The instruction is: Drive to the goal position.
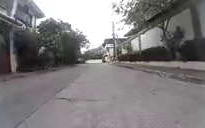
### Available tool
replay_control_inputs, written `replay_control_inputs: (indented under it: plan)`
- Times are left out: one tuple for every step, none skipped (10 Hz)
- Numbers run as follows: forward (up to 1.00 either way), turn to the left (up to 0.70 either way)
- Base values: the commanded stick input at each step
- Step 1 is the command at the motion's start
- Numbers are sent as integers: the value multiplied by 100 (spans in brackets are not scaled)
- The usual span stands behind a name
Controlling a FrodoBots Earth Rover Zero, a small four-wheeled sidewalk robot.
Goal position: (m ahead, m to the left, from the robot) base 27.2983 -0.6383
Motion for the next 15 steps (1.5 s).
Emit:
replay_control_inputs:
  plan:
    - [100, 11]
    - [100, 16]
    - [100, 19]
    - [100, 21]
    - [100, 23]
    - [100, 23]
    - [100, 23]
    - [100, 21]
    - [100, 17]
    - [100, 14]
    - [100, 1]
    - [100, -17]
    - [100, -17]
    - [100, -17]
    - [100, -17]
